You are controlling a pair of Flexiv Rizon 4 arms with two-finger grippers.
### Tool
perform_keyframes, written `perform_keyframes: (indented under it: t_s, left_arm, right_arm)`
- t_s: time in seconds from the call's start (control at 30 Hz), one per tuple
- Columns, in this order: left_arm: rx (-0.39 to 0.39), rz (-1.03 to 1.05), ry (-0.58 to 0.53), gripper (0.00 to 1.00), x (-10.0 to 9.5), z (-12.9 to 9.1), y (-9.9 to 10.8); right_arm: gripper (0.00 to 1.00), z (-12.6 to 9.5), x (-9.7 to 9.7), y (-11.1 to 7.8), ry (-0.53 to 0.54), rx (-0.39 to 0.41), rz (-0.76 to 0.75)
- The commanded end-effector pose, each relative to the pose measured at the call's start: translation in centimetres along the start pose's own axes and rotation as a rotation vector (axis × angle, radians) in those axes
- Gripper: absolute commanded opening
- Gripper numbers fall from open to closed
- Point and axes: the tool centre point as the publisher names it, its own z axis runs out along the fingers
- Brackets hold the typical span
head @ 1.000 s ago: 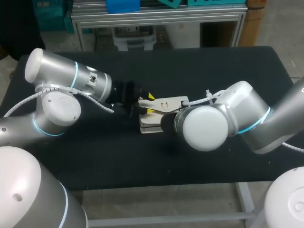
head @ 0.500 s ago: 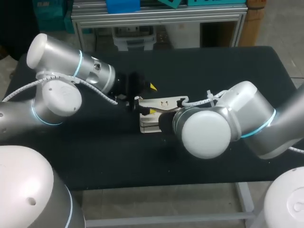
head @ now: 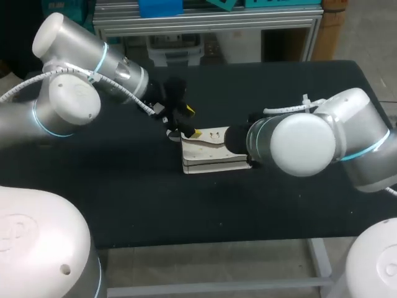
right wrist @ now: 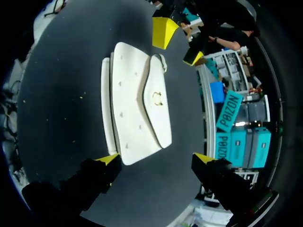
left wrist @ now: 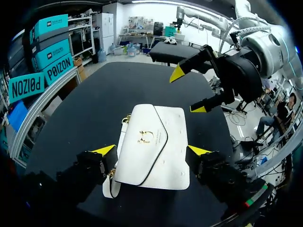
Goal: Pick up the bag, open it, inspect its contents, close it, and place it on the opposite side
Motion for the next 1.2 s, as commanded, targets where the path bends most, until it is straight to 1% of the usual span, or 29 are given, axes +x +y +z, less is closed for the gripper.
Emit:
perform_keyframes:
  t_s: [0.03,0.07,0.1,0.13,0.17,0.6,0.63,0.7,0.8,0.87,0.9,1.0,1.03,1.17,1.2]
  left_arm:
    - [-0.075,-0.062,0.001,1.0,-0.1,-0.7,-0.6]
    - [-0.077,-0.069,0.0,1.0,-0.1,-0.9,-0.6]
    - [-0.094,-0.073,-0.028,1.0,0.0,-1.1,-0.6]
    - [-0.094,-0.073,-0.028,1.0,0.0,-1.1,-0.6]
    - [-0.094,-0.073,-0.028,1.0,0.0,-1.1,-0.6]
    - [-0.094,-0.073,-0.028,1.0,0.0,-1.1,-0.6]
    - [-0.07,-0.114,-0.028,1.0,-0.1,-0.8,-0.9]
    - [-0.055,-0.189,-0.048,1.0,-0.1,-0.2,-1.4]
    - [-0.067,-0.318,-0.09,1.0,0.1,0.5,-1.9]
    - [-0.068,-0.392,-0.108,1.0,0.3,0.2,-2.1]
    - [-0.081,-0.415,-0.118,1.0,0.4,0.1,-2.1]
    - [-0.114,-0.493,-0.14,1.0,0.5,-0.3,-1.9]
    - [-0.122,-0.517,-0.153,1.0,0.6,-0.4,-1.9]
    - [-0.143,-0.612,-0.172,1.0,0.7,-1.0,-1.8]
    - [-0.153,-0.627,-0.183,1.0,0.7,-1.2,-1.8]
  right_arm:
    - [1.0,-0.1,-2.0,-1.2,0.112,-0.14,0.046]
    - [1.0,0.0,-2.3,-1.4,0.139,-0.153,0.069]
    - [1.0,0.0,-2.5,-1.6,0.162,-0.154,0.085]
    - [1.0,-0.1,-2.7,-1.8,0.174,-0.155,0.094]
    - [1.0,-0.2,-2.9,-2.0,0.174,-0.137,0.088]
    - [1.0,-0.2,-2.9,-2.0,0.174,-0.137,0.088]
    - [1.0,-0.2,-2.9,-2.0,0.174,-0.137,0.088]
    - [1.0,0.0,-3.2,-1.8,0.187,-0.13,0.121]
    - [1.0,-0.3,-4.0,-1.7,0.226,-0.149,0.154]
    - [1.0,-0.6,-4.6,-1.8,0.26,-0.155,0.174]
    - [1.0,-0.7,-4.8,-1.8,0.278,-0.155,0.192]
    - [1.0,-0.8,-5.6,-2.0,0.353,-0.129,0.229]
    - [1.0,-0.8,-5.8,-2.0,0.362,-0.104,0.228]
    - [1.0,-0.7,-6.4,-1.8,0.468,-0.053,0.222]
    - [1.0,-0.7,-6.6,-1.8,0.476,-0.036,0.214]
